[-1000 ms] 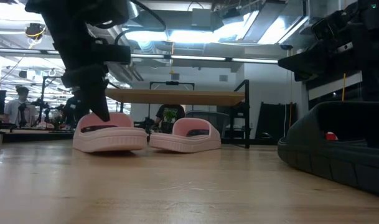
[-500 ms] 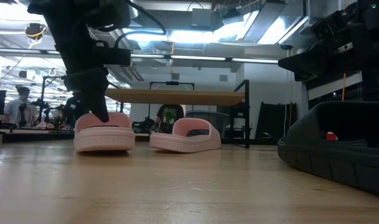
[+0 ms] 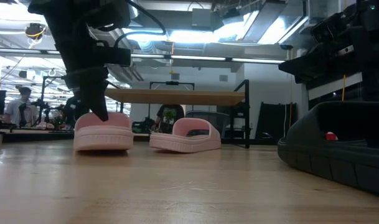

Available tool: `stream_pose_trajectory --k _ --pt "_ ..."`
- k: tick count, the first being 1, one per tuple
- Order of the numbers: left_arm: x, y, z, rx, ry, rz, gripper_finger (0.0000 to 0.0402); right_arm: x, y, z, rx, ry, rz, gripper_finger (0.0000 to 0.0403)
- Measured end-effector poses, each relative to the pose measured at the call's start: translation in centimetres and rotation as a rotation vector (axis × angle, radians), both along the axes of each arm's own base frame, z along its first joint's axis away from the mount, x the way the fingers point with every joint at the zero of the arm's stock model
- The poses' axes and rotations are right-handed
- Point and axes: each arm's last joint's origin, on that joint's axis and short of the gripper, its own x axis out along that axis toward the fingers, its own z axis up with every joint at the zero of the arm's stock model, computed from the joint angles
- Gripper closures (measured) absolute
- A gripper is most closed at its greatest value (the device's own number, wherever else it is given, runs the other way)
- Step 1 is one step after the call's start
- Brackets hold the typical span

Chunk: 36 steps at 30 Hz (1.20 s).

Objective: Pick and place slides into the shelf
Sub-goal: Put the left pink slipper on the shelf

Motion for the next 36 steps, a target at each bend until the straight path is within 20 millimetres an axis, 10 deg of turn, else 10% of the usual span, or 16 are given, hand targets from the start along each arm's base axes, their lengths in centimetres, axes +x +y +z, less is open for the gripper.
stream_pose_trajectory --k 17,36 --pt "-0.2 -1.9 0.3 0.061 -0.011 -0.078 0.0399 0.0 0.0 0.0 0.001 0.003 0.0 0.0396" --pt "1.9 -5.5 8.5 0.316 -0.164 -0.206 0.04 0.0 0.0 -0.2 0.004 0.02 0.0 0.0396"
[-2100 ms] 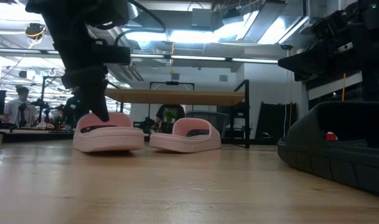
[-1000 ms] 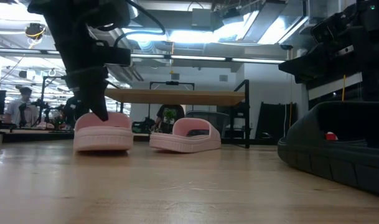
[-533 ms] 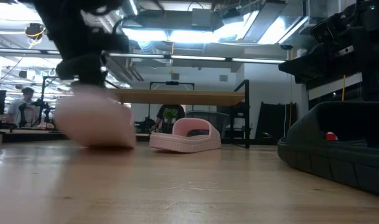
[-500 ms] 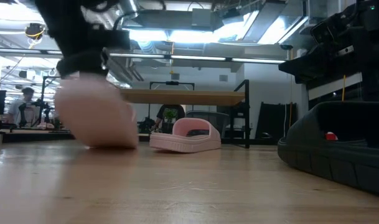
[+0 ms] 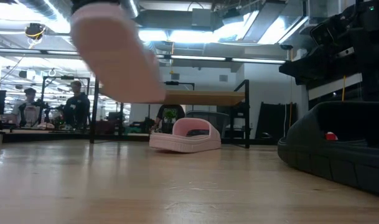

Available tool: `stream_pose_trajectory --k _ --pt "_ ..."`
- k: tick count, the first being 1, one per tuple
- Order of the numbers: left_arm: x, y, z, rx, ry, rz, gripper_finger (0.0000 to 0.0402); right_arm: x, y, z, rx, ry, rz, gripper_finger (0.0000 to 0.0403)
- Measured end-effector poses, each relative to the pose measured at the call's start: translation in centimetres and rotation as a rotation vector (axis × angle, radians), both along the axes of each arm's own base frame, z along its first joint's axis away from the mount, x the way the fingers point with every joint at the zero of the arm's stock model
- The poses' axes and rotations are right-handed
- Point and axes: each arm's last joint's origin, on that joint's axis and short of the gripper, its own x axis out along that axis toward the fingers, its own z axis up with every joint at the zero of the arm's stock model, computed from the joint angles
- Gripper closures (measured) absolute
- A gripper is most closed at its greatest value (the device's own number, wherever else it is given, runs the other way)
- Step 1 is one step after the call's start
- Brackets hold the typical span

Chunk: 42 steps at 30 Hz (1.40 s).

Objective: Pick and place slides into the shelf
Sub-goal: Put the left pink slipper on the shelf

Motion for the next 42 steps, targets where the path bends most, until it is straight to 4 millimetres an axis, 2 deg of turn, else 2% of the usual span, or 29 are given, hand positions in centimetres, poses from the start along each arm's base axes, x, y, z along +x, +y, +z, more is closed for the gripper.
stream_pose_trajectory --k 5,10,14,22,28,42 --pt "0.3 -0.1 1.6 0.123 -0.035 0.001 0.04 0.0 0.0 0.0 0.0 0.0 0.0 0.0396" --pt "0.7 0.8 2.7 0.255 -0.025 0.022 0.04 0.0 0.0 0.0 0.0 0.0 0.0 0.0396" --pt "1.2 2.3 3.6 0.33 0.018 0.042 0.04 0.0 0.0 0.0 0.0 0.0 0.0 0.0396" --pt "2.1 5.7 5.9 0.325 0.101 0.045 0.04 0.0 0.0 0.0 0.001 0.0 0.0 0.0396" --pt "2.1 8.2 7.5 0.364 0.177 0.076 0.04 0.0 0.0 0.0 0.001 0.001 0.0 0.0396" --pt "1.3 13.4 7.6 0.4 0.359 0.162 0.04 0.0 0.0 0.0 -0.008 0.004 0.001 0.0396"
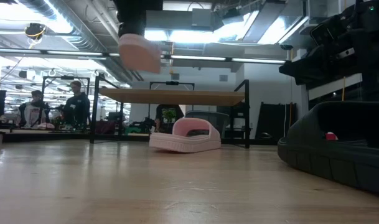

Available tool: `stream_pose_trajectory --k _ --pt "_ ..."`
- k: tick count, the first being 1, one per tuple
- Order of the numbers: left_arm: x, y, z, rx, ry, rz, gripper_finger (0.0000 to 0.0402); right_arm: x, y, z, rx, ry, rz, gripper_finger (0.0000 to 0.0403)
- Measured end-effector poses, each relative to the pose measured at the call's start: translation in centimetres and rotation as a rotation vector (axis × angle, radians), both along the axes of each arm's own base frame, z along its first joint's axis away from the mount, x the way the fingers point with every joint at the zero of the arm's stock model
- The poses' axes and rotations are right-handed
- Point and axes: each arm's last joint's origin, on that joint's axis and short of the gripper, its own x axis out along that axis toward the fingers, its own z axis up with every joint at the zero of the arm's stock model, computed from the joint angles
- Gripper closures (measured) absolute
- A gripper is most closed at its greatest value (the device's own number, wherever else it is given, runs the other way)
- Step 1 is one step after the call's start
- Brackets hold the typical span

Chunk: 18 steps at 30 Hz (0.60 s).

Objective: Pick and place slides into the shelf
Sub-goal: Put the left pink slipper on the shelf

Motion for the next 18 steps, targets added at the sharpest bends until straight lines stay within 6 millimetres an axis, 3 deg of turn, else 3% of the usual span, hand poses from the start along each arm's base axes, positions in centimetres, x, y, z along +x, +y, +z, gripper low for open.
stream_pose_trajectory --k 18 --pt "-1.1 5.4 -0.1 -0.07 0.076 0.065 0.04 0.0 0.0 0.0 0.002 0.003 0.0 0.0396"
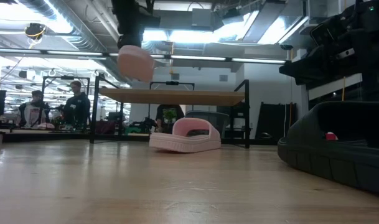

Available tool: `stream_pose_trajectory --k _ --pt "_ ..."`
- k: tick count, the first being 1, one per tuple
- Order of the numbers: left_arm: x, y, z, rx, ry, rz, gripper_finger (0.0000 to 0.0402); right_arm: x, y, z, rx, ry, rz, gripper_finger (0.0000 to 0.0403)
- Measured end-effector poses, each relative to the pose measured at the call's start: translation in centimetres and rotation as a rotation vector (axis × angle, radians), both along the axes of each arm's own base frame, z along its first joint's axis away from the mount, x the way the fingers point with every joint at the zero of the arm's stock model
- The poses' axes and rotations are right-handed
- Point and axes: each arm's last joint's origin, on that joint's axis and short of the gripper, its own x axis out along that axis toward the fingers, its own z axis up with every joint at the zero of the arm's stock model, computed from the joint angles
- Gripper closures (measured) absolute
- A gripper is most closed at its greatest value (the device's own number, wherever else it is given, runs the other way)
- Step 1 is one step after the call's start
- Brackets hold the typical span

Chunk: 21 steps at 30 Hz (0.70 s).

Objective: Pick and place slides into the shelf
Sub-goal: Put the left pink slipper on the shelf

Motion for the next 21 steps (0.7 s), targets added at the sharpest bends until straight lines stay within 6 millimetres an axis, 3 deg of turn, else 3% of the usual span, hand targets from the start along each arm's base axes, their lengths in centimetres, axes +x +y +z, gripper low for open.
stream_pose_trajectory --k 14,21 --pt "-0.1 2.0 0.3 -0.012 0.042 -0.067 0.04 0.0 0.0 0.0 0.016 0.001 -0.002 0.0396" --pt "-0.7 3.4 0.1 -0.102 0.019 -0.098 0.04 0.0 0.0 0.0 0.016 0.001 -0.002 0.0396"
